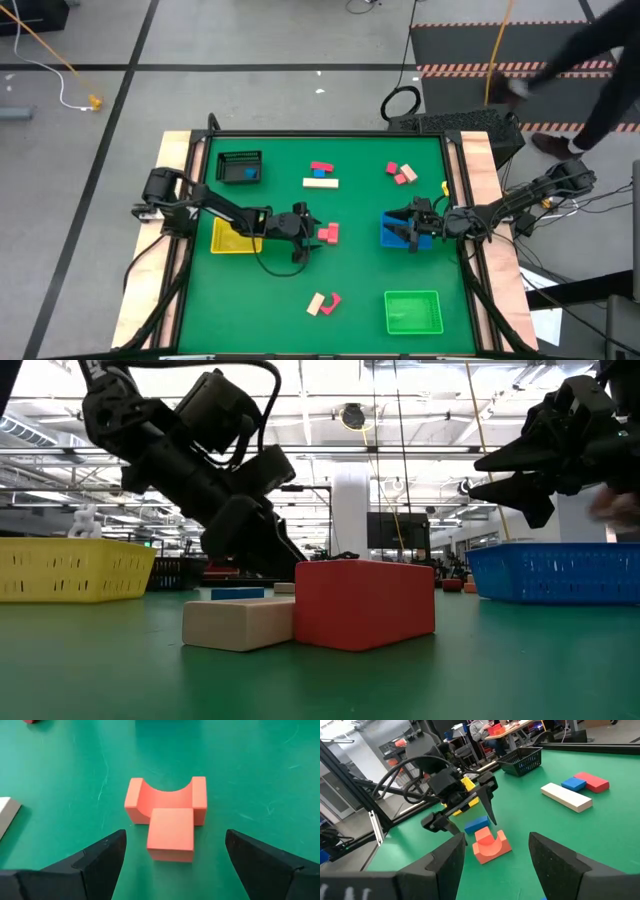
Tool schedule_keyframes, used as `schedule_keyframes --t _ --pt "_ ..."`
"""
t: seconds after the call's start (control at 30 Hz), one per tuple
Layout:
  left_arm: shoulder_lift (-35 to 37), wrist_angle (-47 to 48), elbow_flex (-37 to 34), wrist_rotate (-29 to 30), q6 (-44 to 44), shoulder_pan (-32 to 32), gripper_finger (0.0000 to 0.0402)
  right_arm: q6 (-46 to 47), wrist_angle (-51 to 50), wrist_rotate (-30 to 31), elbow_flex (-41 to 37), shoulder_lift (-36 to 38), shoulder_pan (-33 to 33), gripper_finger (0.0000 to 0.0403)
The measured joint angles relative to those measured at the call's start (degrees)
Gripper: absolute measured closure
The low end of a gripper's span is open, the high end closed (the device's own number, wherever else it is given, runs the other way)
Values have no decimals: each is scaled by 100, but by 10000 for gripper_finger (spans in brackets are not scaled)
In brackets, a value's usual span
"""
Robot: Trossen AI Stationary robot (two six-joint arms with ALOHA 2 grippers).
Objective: Sort & place blocks by color
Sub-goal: Put the central pink square block into the yellow basket
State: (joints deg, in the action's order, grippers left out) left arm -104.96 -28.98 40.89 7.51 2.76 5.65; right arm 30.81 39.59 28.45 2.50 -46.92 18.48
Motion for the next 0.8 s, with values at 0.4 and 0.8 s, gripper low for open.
schedule_keyframes --t 0.4,0.8 --pt "-130 28 1 0 -116 0 65 0 0 2 0 1 -2 190" --pt "-130 -113 1 -2 -109 -126 196 0 0 0 0 1 -2 190"
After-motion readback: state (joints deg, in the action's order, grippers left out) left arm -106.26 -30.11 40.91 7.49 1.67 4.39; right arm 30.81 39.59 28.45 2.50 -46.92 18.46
